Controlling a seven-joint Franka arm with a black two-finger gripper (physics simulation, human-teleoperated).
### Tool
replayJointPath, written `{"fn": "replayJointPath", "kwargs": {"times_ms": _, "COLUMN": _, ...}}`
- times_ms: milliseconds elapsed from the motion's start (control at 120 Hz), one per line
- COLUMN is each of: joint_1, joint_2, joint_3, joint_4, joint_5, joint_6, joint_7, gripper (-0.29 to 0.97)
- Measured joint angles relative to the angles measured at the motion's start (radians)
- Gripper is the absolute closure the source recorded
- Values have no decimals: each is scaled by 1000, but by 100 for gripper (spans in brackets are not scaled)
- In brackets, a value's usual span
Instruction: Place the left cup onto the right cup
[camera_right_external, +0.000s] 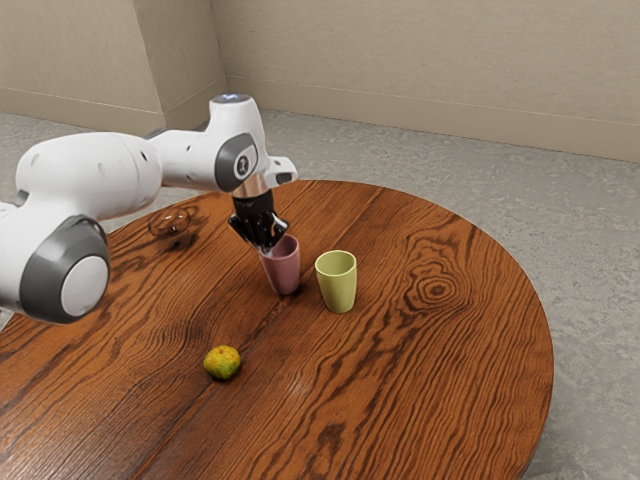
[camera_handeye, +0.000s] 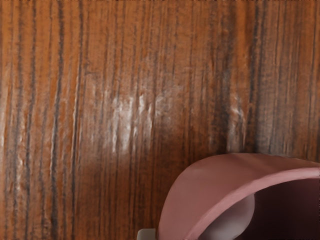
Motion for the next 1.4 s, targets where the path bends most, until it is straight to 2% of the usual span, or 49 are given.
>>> {"fn": "replayJointPath", "kwargs": {"times_ms": 158, "joint_1": -24, "joint_2": -83, "joint_3": 2, "joint_4": 0, "joint_5": 1, "joint_6": -36, "joint_7": -4, "gripper": 78}}
{"fn": "replayJointPath", "kwargs": {"times_ms": 492, "joint_1": -94, "joint_2": -182, "joint_3": 8, "joint_4": 68, "joint_5": -23, "joint_6": -183, "joint_7": -16, "gripper": 79}}
{"fn": "replayJointPath", "kwargs": {"times_ms": 900, "joint_1": -119, "joint_2": -95, "joint_3": -16, "joint_4": 118, "joint_5": -31, "joint_6": -216, "joint_7": -44, "gripper": 79}}
{"fn": "replayJointPath", "kwargs": {"times_ms": 1400, "joint_1": -122, "joint_2": -60, "joint_3": -15, "joint_4": 164, "joint_5": -31, "joint_6": -226, "joint_7": -68, "gripper": 79}}
